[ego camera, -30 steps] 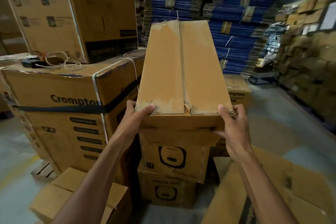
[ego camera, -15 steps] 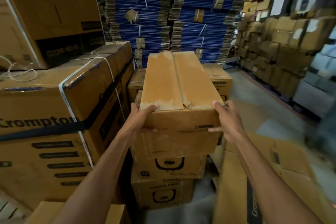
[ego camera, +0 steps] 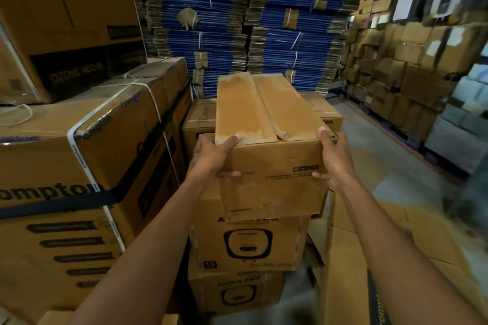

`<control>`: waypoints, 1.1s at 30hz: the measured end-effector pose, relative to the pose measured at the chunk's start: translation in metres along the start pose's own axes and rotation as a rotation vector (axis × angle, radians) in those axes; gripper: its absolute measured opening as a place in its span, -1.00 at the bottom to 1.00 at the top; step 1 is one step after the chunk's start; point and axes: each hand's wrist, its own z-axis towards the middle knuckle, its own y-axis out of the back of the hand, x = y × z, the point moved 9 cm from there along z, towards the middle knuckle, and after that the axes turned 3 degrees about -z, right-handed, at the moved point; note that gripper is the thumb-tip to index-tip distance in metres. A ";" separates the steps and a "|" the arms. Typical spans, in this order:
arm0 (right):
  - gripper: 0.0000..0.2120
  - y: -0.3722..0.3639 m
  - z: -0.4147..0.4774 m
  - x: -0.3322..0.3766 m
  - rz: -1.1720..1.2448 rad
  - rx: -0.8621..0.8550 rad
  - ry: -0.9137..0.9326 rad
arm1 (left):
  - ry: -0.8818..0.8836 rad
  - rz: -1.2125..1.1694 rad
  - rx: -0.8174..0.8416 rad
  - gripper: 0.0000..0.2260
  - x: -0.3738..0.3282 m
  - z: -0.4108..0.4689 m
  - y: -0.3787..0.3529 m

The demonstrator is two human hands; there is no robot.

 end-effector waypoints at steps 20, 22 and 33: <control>-0.52 -0.075 -0.043 -0.205 0.629 -0.017 -0.551 | -0.888 1.308 0.033 -0.18 -0.068 -0.004 -0.141; -0.42 -0.105 -0.051 -0.213 0.804 0.206 -0.641 | -0.919 1.392 0.007 -0.18 -0.062 -0.001 -0.149; -0.11 -0.152 -0.055 -0.191 1.027 0.304 -0.660 | -0.925 1.368 -0.078 -0.20 -0.050 -0.004 -0.139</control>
